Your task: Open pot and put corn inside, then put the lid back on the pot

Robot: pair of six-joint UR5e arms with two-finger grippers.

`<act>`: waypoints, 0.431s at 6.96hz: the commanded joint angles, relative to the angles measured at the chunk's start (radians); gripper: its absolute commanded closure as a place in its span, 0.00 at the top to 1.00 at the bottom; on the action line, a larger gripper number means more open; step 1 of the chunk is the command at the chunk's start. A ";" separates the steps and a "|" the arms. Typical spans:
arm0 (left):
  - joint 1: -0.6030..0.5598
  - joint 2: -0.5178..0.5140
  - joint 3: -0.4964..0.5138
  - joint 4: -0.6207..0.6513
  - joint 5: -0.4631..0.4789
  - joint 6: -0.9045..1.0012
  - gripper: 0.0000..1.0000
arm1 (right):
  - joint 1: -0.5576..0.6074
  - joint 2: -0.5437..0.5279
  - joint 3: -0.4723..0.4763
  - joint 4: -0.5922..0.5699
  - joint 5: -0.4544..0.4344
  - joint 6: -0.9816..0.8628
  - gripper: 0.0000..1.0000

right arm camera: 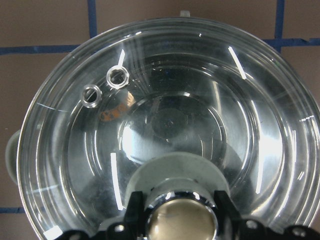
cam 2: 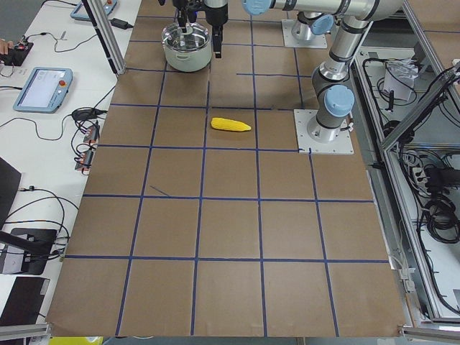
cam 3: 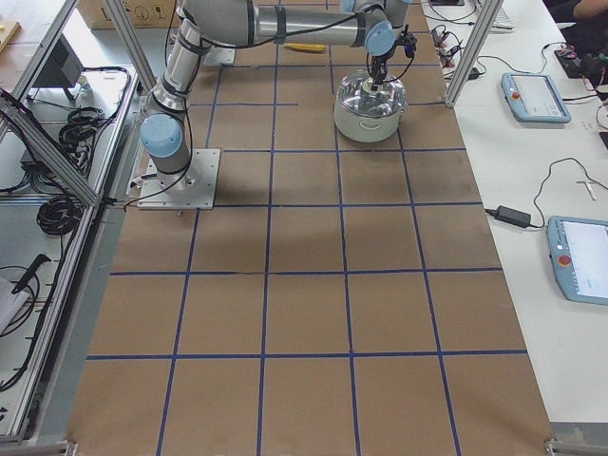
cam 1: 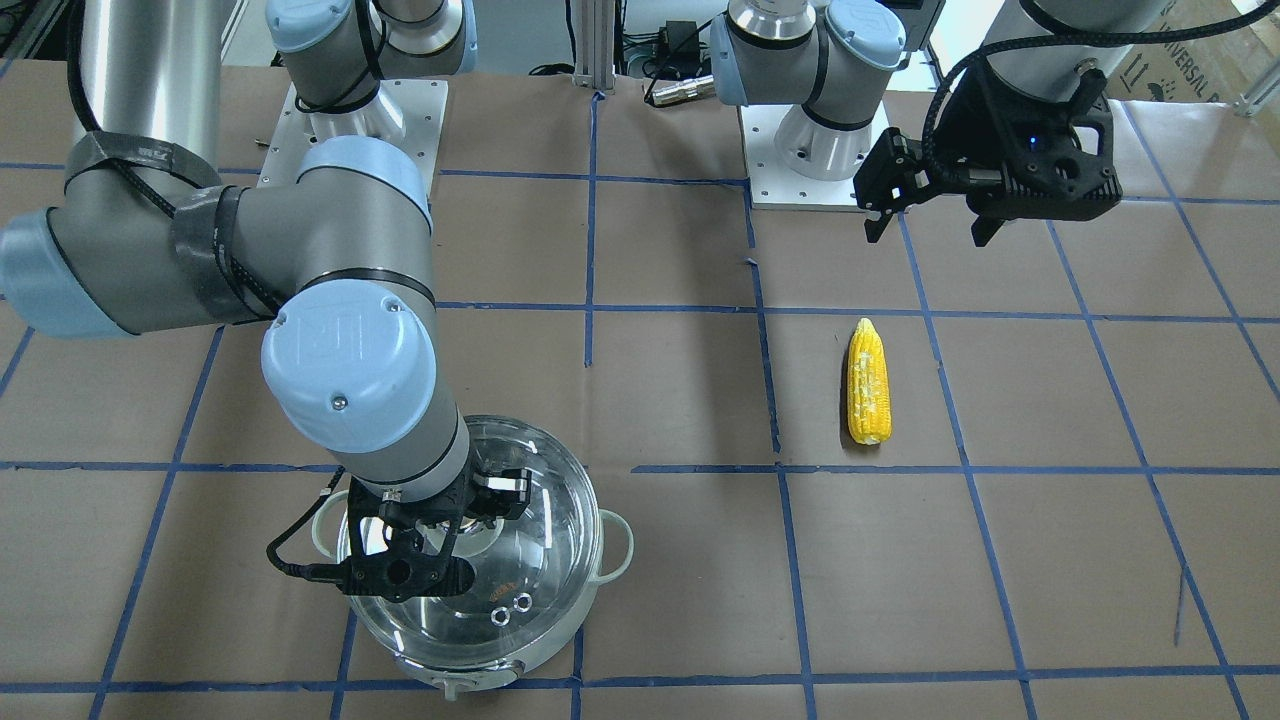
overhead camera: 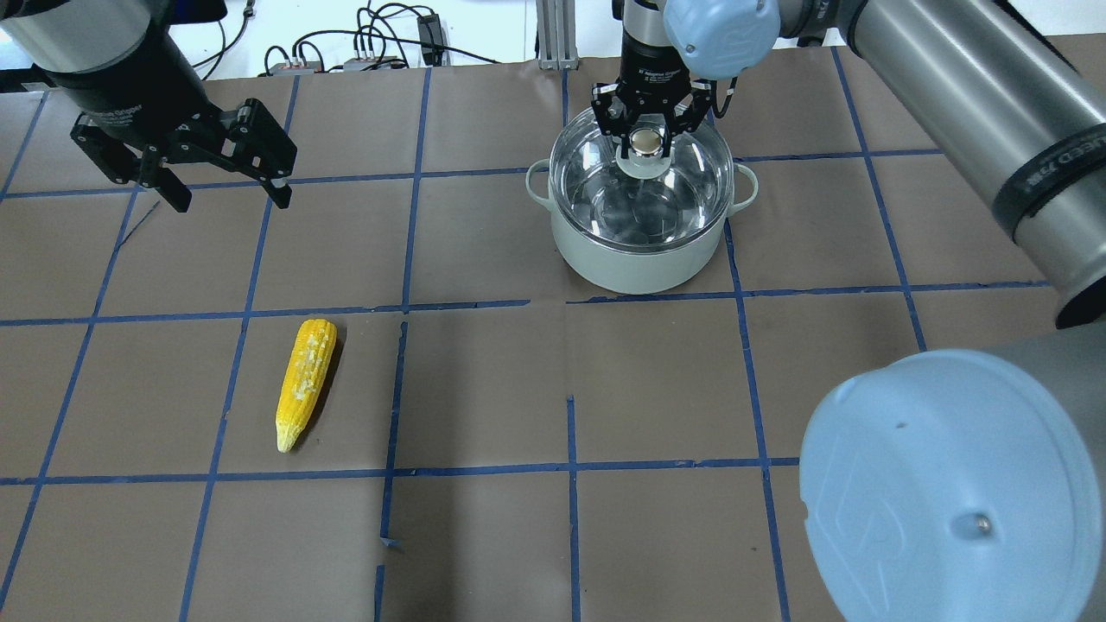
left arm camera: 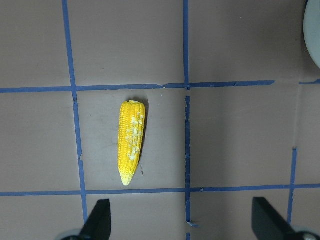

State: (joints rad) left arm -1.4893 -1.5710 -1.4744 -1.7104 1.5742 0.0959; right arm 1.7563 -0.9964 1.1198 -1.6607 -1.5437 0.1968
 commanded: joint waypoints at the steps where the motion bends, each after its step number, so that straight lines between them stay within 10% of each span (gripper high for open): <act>1: 0.000 0.002 -0.003 0.000 0.001 0.001 1.00 | -0.004 -0.011 -0.180 0.178 0.008 -0.048 0.30; 3: 0.000 0.000 -0.009 0.005 0.000 0.011 1.00 | -0.096 -0.113 -0.215 0.318 0.008 -0.176 0.30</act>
State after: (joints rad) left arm -1.4895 -1.5709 -1.4780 -1.7085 1.5744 0.0984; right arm 1.7167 -1.0408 0.9247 -1.4268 -1.5405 0.0846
